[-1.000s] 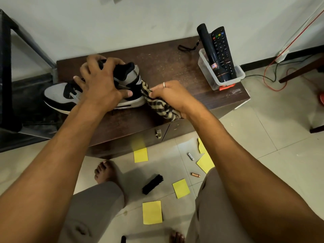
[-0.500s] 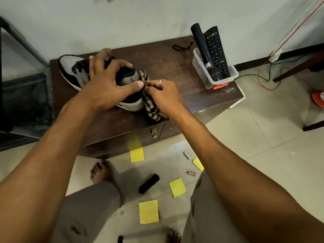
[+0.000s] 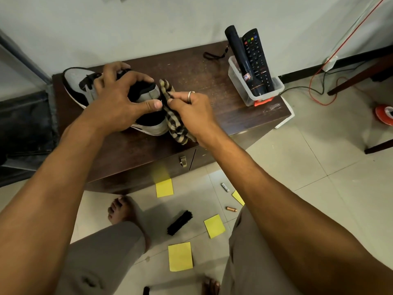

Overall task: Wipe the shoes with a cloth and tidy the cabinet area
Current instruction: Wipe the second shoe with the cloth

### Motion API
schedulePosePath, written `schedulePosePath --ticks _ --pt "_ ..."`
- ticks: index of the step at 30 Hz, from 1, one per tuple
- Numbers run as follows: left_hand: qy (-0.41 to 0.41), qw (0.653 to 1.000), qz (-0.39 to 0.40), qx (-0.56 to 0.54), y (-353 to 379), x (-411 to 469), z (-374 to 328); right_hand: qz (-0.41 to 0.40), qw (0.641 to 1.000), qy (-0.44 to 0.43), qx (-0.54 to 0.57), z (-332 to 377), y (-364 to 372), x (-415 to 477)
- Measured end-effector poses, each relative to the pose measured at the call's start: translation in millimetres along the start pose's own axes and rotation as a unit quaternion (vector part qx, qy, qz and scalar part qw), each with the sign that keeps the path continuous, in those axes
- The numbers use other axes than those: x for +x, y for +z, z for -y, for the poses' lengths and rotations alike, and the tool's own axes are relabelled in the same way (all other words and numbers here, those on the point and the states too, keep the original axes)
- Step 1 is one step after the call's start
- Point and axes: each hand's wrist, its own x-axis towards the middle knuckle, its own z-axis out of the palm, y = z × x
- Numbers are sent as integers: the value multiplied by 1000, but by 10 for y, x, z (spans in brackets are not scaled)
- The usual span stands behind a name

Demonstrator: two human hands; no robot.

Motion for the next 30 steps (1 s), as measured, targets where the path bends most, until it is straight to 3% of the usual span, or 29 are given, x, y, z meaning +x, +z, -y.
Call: schedulePosePath --ticks 2,6,12,16,20,24,27,30 --pt "-1 1000 0 -2 -5 1 8 -6 1000 -6 28 23 18 1" --pt "1 1000 1 -4 -3 -7 -12 2 999 34 -31 -64 51 29" --pt "2 1000 2 9 4 -8 6 -23 999 -12 34 23 77 -40" --pt "-16 1000 -22 -14 112 0 -34 14 998 2 -59 -12 76 -74" --pt "-22 991 -121 -60 262 -11 -16 67 986 10 -150 63 116 -173" --pt "26 976 -140 -163 192 -6 188 38 971 37 -231 19 117 -139" --pt "58 956 -131 -257 99 -33 319 -6 980 8 -200 9 116 -123" --pt "67 954 -115 -269 124 48 288 -24 991 -62 -113 88 136 -124"
